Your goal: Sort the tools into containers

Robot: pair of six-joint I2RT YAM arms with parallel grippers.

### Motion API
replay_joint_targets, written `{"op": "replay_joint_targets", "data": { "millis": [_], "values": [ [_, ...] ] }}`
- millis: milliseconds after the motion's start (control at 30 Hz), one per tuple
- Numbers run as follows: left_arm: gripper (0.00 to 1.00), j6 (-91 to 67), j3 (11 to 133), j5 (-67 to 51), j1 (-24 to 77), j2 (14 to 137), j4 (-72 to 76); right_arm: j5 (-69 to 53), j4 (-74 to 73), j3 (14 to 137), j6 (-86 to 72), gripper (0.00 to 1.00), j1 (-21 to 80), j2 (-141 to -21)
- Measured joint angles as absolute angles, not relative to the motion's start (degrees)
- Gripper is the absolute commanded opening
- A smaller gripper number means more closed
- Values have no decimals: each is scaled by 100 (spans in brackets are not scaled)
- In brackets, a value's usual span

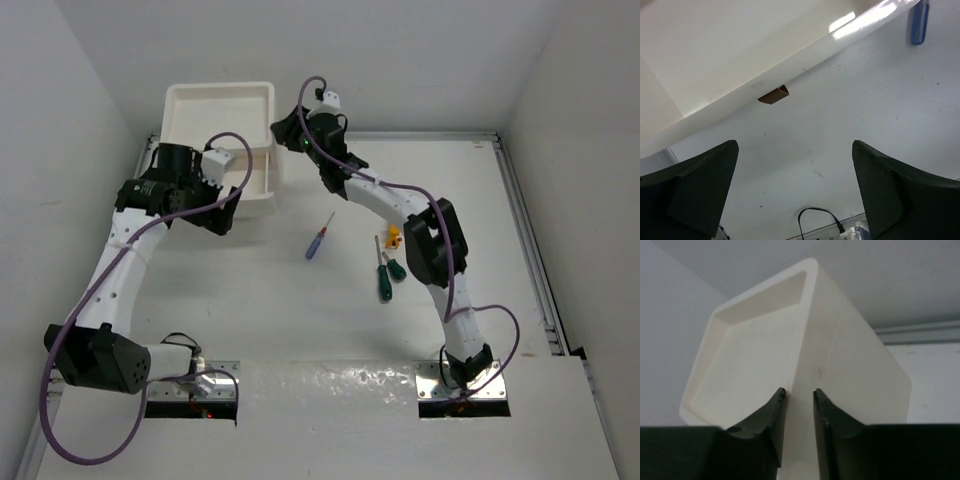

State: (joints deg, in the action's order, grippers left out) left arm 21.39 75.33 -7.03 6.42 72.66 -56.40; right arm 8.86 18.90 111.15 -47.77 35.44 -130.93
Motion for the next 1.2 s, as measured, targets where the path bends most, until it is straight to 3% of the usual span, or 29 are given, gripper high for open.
{"op": "replay_joint_targets", "data": {
  "millis": [100,133,233,333,467,600,833,1000,1200],
  "values": [
    [96,2115,8040,-832,648,7271,-5859,622,1693,10357,-4303,64,3540,-12525],
    [98,2126,8305,-864,657,7279,-5937,530,1601,10110,-4163,81,3540,-12313],
    [97,2206,9218,-777,751,7299,-6005,36,1339,9271,-3747,99,3459,-11546],
    [83,2217,10269,-593,976,7365,-5900,-613,1170,8418,-3583,99,3151,-10663],
    [81,2228,11340,134,2191,7679,-5546,-888,722,7229,-3393,99,2182,-9233],
    [82,2335,11585,738,3621,8305,-5391,-523,-259,6528,-3205,99,1039,-8073],
    [86,2349,10822,692,4772,9998,-4790,78,-1935,5749,-2910,99,-165,-7107],
    [85,1870,9736,502,4786,10862,-4303,305,-2633,5505,-2720,99,-331,-6914],
    [82,1151,9598,370,4554,11511,-3951,294,-2880,5408,-2585,99,-336,-6897]
  ]
}}
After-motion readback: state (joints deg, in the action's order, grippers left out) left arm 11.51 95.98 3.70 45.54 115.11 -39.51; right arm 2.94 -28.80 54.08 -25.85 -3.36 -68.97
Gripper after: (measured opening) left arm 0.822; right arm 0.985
